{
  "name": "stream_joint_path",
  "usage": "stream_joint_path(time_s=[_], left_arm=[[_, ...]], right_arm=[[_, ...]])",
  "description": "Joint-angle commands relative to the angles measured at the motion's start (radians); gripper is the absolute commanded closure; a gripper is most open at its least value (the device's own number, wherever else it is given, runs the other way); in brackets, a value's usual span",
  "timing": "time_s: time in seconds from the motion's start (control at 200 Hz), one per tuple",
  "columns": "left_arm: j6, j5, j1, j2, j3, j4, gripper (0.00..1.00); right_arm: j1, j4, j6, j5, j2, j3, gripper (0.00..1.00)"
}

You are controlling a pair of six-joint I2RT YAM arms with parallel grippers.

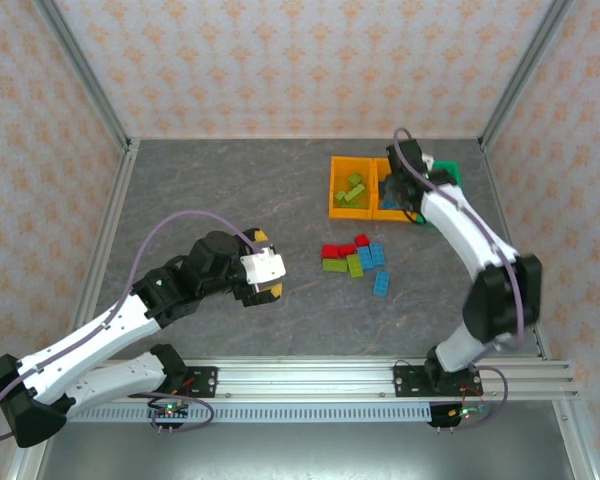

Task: Sort the legos into containers by color

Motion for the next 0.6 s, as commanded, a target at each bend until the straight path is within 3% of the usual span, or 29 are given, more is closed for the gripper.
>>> stream_joint_path(time_s=[0.0,0.205,0.39,0.505,0.596], left_arm=[[-0.004,0.023,0.005,0.002,0.001,0.026,0.00],[-0.002,0.046,0.005,0.018,-0.002,0.031,0.00],[-0.002,0.052,0.005,0.026,-0.005,0.028,0.00],[0.002,0.040,0.005,0.023,-0.006,0.024,0.00],[0.009,0.030,0.005,0.018,-0.009,0.023,0.00]], right_arm=[[0.098,-0.018,0.130,-0.021,-0.160,-0.188,0.31],[0.289,-0.063,0.290,-0.037,-0.296,-0.447,0.21],[0.305,0.005,0.321,-0.088,-0.250,-0.552,0.20],[0.304,0.058,0.321,-0.115,-0.170,-0.566,0.23],[0.305,0.065,0.325,-0.077,-0.102,-0.558,0.35]])
